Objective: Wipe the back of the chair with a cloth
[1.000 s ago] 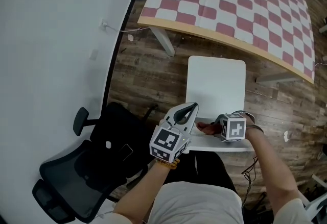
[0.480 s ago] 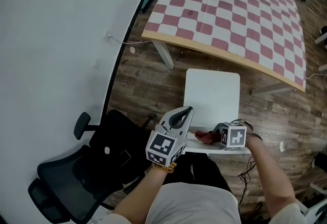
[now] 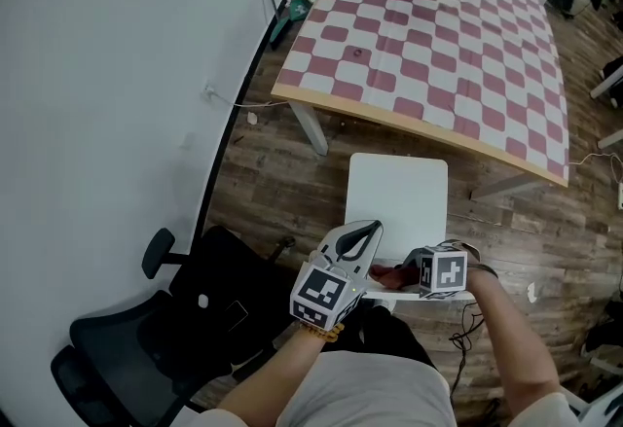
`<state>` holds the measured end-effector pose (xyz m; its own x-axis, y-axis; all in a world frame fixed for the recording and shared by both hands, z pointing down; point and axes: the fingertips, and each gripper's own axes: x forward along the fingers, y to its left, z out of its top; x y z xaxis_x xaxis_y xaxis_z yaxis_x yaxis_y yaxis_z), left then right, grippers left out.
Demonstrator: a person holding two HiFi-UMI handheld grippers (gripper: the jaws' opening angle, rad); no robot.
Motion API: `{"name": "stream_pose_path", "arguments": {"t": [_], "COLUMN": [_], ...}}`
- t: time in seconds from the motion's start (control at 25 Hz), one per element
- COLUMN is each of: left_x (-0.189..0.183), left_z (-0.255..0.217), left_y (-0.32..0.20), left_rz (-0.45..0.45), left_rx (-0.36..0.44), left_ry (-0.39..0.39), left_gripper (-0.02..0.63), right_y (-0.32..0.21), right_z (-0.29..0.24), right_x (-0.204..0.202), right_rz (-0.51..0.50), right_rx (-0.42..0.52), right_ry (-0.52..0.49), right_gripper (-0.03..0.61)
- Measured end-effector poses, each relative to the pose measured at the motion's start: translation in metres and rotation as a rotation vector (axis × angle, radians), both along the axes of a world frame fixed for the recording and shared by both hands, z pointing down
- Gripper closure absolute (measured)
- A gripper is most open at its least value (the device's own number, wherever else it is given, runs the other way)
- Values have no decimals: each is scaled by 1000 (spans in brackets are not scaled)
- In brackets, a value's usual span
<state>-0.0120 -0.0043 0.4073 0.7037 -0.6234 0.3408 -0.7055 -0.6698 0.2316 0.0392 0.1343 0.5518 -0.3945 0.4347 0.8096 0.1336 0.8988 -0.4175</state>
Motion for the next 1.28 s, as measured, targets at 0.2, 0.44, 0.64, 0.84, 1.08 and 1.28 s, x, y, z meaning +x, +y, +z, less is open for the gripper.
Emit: {"name": "stream_pose_path", "arguments": {"t": [0.2, 0.44, 0.64, 0.84, 1.08, 1.28], "left_x": [12, 24, 35, 42, 45, 50], "left_z": [-3, 6, 17, 29, 44, 52], "left_y": [3, 0, -1, -2, -8, -13], "left_rz": [18, 29, 33, 30, 13, 11], "left_rx": [-8, -25, -48, -69, -91, -102], "left_ry": [12, 22, 35, 47, 54, 60], "left_gripper": [601, 601, 601, 601, 601, 601], "right_y": [0, -3, -4, -6, 0, -2], "right_z": [-4, 12, 31, 54, 70, 86], "right_x": [4, 10, 16, 25, 23, 21], "right_rz": [2, 3, 5, 12, 5, -4], "right_rx": [-8, -4, -14, -22, -50, -50], "right_ry": [-1, 29, 50, 80, 57, 47], "right_gripper": [477, 477, 477, 477, 477, 477]}}
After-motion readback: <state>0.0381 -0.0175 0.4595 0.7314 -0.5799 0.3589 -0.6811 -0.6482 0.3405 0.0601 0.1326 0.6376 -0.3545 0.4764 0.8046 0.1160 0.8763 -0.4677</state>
